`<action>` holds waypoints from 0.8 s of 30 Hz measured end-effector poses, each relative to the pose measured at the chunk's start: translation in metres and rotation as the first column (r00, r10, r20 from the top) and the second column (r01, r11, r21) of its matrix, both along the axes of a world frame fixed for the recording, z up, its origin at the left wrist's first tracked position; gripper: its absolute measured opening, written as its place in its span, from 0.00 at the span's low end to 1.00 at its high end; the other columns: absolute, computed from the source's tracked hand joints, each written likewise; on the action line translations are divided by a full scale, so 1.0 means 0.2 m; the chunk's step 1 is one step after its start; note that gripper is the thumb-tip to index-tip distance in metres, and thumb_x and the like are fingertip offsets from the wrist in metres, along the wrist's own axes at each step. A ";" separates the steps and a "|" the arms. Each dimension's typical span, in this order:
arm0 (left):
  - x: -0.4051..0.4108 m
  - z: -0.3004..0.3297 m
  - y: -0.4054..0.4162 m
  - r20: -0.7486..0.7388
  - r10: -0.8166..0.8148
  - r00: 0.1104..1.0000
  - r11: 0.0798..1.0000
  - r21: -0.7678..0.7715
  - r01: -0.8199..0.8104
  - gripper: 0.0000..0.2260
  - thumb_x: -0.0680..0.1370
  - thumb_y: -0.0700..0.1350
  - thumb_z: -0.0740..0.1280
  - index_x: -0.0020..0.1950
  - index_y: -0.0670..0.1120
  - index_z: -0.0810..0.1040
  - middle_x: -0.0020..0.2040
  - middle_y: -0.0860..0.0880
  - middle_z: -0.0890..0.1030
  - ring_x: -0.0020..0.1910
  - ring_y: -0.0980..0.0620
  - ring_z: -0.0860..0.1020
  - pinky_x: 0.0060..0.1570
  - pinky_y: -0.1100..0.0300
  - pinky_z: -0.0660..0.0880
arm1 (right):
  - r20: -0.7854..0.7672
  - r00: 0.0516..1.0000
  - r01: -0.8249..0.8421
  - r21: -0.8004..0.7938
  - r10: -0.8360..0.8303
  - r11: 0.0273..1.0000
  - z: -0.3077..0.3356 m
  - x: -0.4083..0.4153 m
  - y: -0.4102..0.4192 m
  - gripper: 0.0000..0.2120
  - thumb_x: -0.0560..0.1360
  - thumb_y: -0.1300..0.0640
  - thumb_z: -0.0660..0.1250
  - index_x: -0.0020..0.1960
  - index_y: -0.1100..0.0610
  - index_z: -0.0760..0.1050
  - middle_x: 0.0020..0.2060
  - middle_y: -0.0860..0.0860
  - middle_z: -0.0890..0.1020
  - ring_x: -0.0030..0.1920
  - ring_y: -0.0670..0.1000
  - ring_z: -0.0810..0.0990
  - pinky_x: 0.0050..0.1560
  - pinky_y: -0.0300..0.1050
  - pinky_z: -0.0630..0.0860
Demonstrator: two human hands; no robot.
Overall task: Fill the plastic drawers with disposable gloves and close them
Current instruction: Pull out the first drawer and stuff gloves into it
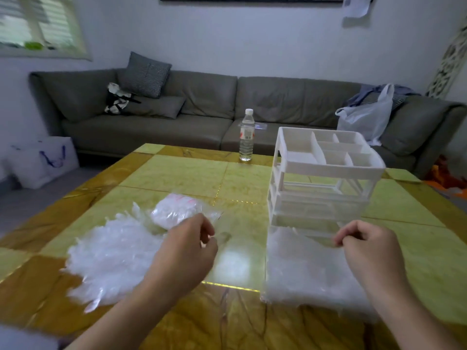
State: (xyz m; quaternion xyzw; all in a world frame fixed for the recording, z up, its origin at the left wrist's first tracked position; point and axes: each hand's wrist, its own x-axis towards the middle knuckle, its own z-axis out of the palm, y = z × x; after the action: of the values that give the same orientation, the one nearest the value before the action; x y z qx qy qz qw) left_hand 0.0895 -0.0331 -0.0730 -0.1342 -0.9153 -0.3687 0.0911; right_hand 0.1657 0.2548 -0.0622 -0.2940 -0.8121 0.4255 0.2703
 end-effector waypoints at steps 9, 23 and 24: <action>-0.12 -0.15 -0.37 0.328 0.138 0.935 0.862 -0.504 0.050 0.12 0.74 0.59 0.70 0.46 0.53 0.73 0.44 0.55 0.78 0.45 0.54 0.77 0.43 0.57 0.76 | -0.098 0.972 -0.199 0.138 0.213 0.970 0.02 -0.04 -0.29 0.18 0.71 0.73 0.66 0.31 0.53 0.79 0.26 0.53 0.79 0.22 0.47 0.69 0.25 0.42 0.65; -0.15 0.01 -0.47 0.249 0.056 0.967 0.986 -0.169 -0.013 0.07 0.80 0.45 0.69 0.41 0.51 0.80 0.39 0.54 0.83 0.40 0.55 0.79 0.37 0.61 0.71 | -0.134 0.874 -0.396 0.362 0.467 0.844 -0.07 -0.09 -0.57 0.22 0.65 0.78 0.66 0.32 0.51 0.76 0.28 0.48 0.77 0.30 0.51 0.74 0.28 0.41 0.67; -0.14 0.03 -0.47 0.234 0.054 0.971 0.992 -0.127 -0.025 0.08 0.80 0.45 0.69 0.41 0.51 0.80 0.38 0.54 0.83 0.39 0.55 0.80 0.38 0.60 0.73 | -0.149 0.861 -0.407 0.372 0.486 0.834 -0.08 -0.09 -0.59 0.22 0.65 0.79 0.66 0.33 0.51 0.76 0.28 0.47 0.77 0.31 0.51 0.76 0.30 0.44 0.70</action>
State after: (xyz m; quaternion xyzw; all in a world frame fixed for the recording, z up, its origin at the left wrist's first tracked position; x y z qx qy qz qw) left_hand 0.0620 -0.1277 -0.0669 -0.0764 -0.9431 -0.3230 -0.0197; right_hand 0.1481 0.1372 -0.0791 0.0072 -0.8791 0.3682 0.3026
